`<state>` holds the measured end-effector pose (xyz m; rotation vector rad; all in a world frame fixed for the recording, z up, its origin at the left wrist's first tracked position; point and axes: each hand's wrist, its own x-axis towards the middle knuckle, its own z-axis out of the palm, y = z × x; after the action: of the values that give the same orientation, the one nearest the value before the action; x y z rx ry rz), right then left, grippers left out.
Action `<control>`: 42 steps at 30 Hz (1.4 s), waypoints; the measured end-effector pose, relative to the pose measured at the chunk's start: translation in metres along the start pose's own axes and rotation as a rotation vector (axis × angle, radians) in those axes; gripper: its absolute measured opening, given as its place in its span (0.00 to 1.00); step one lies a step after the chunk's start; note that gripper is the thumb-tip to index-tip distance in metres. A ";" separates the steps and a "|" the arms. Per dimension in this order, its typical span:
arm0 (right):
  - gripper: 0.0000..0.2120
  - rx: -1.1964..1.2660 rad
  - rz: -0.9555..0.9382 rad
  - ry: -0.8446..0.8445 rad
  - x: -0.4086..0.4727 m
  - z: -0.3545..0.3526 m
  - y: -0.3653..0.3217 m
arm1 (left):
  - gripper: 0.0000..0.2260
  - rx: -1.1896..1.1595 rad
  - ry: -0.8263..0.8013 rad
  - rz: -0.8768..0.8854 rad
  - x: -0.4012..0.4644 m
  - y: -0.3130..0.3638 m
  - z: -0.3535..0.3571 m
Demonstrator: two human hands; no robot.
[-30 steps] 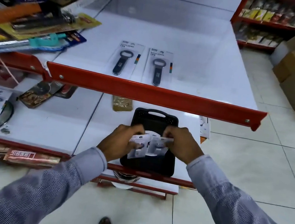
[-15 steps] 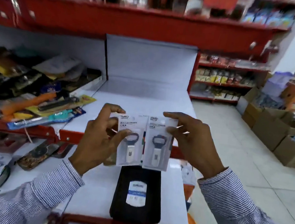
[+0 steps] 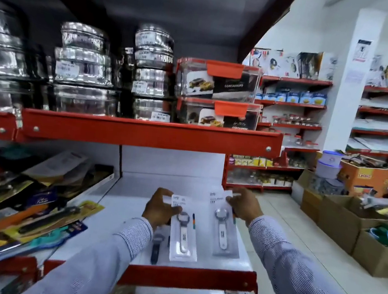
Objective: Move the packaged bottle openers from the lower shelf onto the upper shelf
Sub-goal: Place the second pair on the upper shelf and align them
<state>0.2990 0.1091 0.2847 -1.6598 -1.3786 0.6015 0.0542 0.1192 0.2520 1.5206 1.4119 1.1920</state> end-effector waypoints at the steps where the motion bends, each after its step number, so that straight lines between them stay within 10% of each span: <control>1: 0.14 -0.020 0.035 -0.012 0.007 0.005 0.008 | 0.19 0.030 0.005 -0.021 0.007 -0.007 0.006; 9: 0.15 -0.218 0.161 -0.154 0.021 0.038 0.050 | 0.24 0.502 -0.092 0.049 0.025 -0.037 0.030; 21: 0.33 -0.806 -0.147 -0.667 0.010 0.036 0.030 | 0.40 0.951 -0.755 0.156 0.011 -0.013 0.019; 42: 0.42 -0.974 -0.186 -0.772 -0.027 0.016 0.019 | 0.42 0.972 -0.755 0.204 -0.007 -0.011 0.021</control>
<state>0.2891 0.0887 0.2565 -2.0689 -2.6552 0.5018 0.0714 0.1149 0.2345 2.4418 1.3324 -0.1359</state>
